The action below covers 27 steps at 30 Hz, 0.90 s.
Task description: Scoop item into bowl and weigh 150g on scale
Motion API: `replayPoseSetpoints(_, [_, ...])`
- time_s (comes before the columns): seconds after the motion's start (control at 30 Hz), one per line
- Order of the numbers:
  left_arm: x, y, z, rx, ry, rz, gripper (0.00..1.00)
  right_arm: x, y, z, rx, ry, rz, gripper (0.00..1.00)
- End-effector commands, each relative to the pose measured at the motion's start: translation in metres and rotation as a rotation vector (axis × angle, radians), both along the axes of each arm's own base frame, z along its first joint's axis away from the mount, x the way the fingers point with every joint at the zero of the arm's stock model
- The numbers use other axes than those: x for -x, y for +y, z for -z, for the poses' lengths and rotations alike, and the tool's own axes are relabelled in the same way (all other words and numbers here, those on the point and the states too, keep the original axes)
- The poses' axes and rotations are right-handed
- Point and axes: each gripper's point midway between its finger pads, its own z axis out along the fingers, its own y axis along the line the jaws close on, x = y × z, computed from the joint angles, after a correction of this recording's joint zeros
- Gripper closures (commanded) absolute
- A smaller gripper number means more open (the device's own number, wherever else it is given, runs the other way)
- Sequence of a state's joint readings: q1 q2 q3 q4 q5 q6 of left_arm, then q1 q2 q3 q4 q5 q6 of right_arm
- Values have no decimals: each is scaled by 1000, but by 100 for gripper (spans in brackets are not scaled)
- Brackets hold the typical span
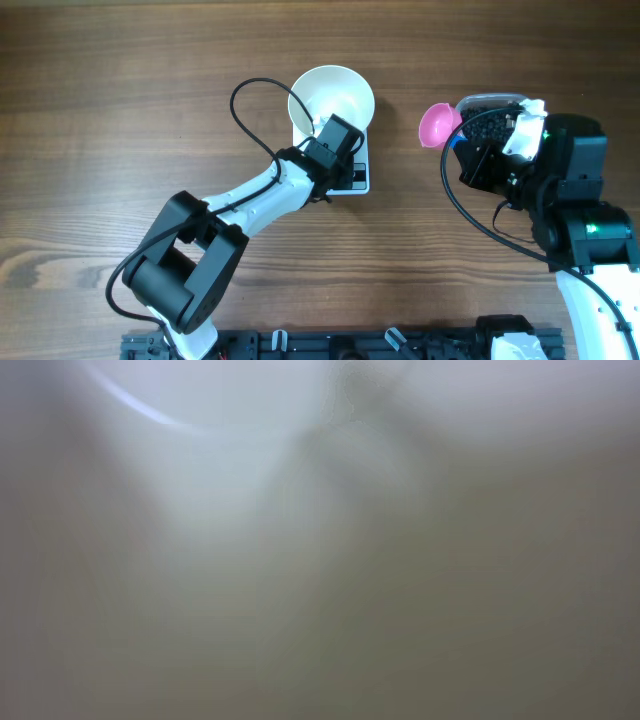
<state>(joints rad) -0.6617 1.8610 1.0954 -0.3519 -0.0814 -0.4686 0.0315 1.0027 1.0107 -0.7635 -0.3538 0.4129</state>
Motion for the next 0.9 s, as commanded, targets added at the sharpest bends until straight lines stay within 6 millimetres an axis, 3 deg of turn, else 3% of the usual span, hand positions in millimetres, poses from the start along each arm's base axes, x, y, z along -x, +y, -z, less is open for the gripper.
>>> replayPoseSetpoints(0.0, [10, 13, 23, -53, 49, -13, 96, -3, -4, -6, 26, -23, 3, 96])
replayPoseSetpoints(0.13, [16, 0, -1, 9, 39, 91, 96, -3, -4, -6, 26, -23, 3, 96])
replayPoseSetpoints(0.3, [12, -3, -31, 53, -21, 92, 96, -4, -4, -6, 26, -25, 3, 96])
replayPoseSetpoints(0.53, [12, -2, -26, 43, -15, 90, 96, -4, -4, -7, 26, -26, 3, 96])
replayPoseSetpoints(0.77, [13, -2, 1, 13, 27, 89, 96, -4, -4, -7, 26, -29, 3, 96])
replayPoseSetpoints(0.87, [11, -3, 4, 14, 26, 89, 96, -4, -4, -7, 26, -28, 3, 96])
